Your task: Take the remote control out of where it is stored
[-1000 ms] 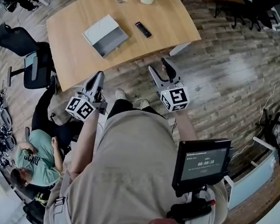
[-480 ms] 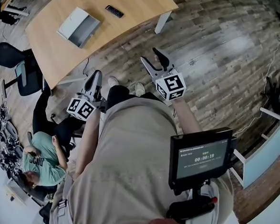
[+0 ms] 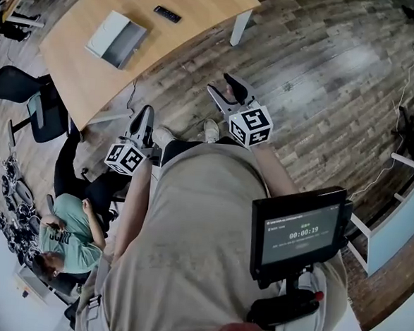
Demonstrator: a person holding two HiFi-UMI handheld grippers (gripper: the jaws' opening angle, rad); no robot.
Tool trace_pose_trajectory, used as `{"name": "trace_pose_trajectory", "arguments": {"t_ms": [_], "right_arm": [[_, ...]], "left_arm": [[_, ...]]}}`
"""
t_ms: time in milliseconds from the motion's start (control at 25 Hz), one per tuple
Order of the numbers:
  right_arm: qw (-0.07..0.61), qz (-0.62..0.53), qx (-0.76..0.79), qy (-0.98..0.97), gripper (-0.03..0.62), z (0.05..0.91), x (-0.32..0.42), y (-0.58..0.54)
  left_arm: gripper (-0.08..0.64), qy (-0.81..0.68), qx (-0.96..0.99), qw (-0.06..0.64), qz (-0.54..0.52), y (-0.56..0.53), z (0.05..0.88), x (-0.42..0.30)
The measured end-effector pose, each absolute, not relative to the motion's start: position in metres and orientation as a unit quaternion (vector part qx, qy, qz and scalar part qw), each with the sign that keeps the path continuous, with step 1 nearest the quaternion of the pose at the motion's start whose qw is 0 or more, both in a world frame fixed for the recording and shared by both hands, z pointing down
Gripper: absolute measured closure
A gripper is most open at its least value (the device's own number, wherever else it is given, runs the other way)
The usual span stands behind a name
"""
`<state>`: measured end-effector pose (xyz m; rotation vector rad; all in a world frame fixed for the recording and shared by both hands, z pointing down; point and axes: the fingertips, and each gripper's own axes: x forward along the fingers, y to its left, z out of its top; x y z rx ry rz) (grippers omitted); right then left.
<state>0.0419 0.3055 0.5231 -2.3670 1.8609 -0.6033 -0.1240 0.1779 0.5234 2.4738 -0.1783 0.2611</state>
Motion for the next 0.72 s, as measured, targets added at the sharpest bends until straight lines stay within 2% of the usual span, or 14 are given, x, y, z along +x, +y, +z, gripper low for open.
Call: {"name": "trace_pose_trajectory", "arguments": {"t_ms": [480, 600, 720], "right_arm": [[-0.009, -0.198, -0.753, 0.627, 0.354, 0.531, 0.031, 0.28], [-0.052, -0.19, -0.757, 0.623, 0.405, 0.537, 0.031, 0.277], [-0.052, -0.183, -0.757, 0.626, 0.428, 0.533, 0.033, 0.275]], "left_arm": [[0.554, -0.082, 0.935, 0.325, 0.116, 0.173, 0.529, -0.138], [0.554, -0.078, 0.935, 0.325, 0.116, 0.172, 0.526, -0.137], [0.554, -0.067, 0.938, 0.321, 0.112, 0.178, 0.52, -0.131]]}}
